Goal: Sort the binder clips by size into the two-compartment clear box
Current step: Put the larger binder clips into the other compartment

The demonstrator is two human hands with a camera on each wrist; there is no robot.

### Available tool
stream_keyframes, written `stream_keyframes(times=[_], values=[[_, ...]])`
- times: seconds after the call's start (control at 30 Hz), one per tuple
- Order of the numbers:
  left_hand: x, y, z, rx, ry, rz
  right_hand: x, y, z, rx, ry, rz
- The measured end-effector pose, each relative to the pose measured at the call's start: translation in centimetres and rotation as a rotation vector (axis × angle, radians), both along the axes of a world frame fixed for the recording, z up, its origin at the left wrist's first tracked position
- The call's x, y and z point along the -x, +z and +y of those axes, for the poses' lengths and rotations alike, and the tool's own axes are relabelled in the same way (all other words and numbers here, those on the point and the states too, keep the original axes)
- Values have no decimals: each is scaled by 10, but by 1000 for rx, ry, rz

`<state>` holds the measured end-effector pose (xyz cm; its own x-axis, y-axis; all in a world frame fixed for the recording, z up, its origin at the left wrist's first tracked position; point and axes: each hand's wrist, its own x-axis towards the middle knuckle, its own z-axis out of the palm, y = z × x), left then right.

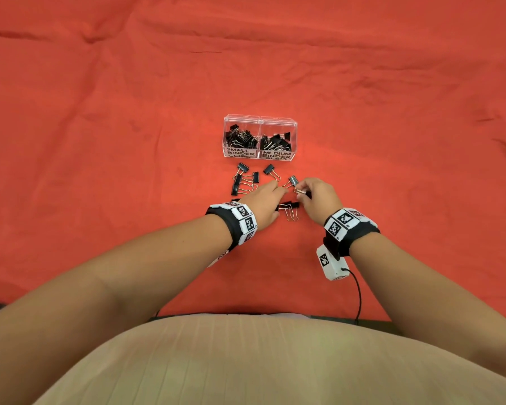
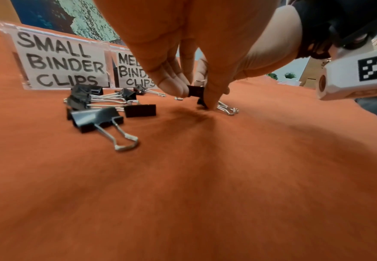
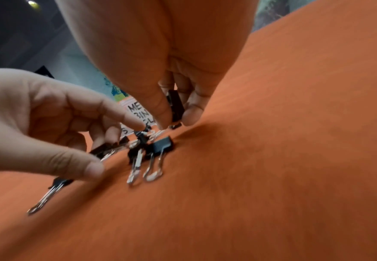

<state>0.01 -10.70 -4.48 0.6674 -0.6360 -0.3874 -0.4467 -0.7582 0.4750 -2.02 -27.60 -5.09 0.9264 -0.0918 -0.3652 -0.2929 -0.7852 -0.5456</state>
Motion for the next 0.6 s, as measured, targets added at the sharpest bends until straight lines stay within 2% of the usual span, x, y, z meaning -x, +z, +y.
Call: stream_keyframes(times=[0.23,0.4,0.6], values=[[1,-5,-7,-88,-112,-4,-3,6,-5,38,79,87],[0,-7,-8,-85,-28,-45,9,0,3,67,152,110],[1,-9,2,-23,60,-34,17,-8,8,21,107,31]])
